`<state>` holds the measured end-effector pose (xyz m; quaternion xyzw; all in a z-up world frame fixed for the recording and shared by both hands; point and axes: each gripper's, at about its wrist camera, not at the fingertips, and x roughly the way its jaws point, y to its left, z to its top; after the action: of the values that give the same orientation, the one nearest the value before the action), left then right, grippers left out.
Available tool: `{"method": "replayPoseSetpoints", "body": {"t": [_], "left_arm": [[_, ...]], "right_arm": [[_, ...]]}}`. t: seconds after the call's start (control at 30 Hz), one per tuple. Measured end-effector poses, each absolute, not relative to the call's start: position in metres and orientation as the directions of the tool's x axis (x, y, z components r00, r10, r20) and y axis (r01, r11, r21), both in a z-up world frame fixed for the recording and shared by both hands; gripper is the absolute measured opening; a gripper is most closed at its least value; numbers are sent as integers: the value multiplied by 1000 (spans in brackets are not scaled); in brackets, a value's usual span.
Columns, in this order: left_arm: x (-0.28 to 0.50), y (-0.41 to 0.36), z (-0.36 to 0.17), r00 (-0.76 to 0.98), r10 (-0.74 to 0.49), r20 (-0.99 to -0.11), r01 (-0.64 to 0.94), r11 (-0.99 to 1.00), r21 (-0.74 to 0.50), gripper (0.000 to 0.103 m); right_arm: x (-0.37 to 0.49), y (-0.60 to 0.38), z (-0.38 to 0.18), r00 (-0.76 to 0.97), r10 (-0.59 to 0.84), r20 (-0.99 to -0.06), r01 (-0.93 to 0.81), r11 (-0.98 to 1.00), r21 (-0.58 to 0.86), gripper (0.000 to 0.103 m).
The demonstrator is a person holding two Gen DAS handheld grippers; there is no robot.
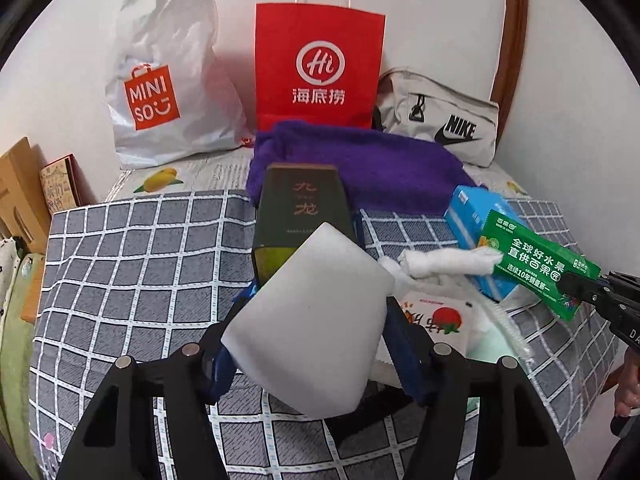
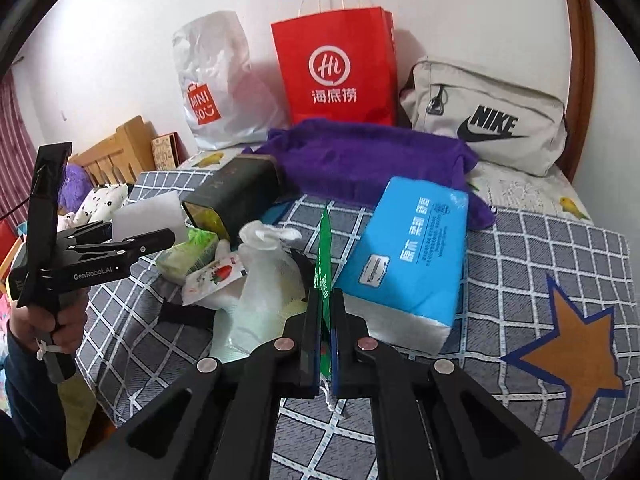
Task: Organize soft objects
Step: 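Carry the green sachet in the right tool while the left tool carries the sponge to the purple towel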
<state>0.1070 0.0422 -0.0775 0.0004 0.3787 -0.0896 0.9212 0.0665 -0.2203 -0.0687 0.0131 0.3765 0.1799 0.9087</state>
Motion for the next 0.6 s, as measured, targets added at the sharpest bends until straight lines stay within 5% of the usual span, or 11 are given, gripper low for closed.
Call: {"method": "replayPoseSetpoints", "body": {"t": [0.6], "left_arm": [[136, 44, -35, 709, -112, -697, 103, 993, -54, 63]], "right_arm": [[109, -245, -35, 694, 290, -659, -252, 955, 156, 3]]}}
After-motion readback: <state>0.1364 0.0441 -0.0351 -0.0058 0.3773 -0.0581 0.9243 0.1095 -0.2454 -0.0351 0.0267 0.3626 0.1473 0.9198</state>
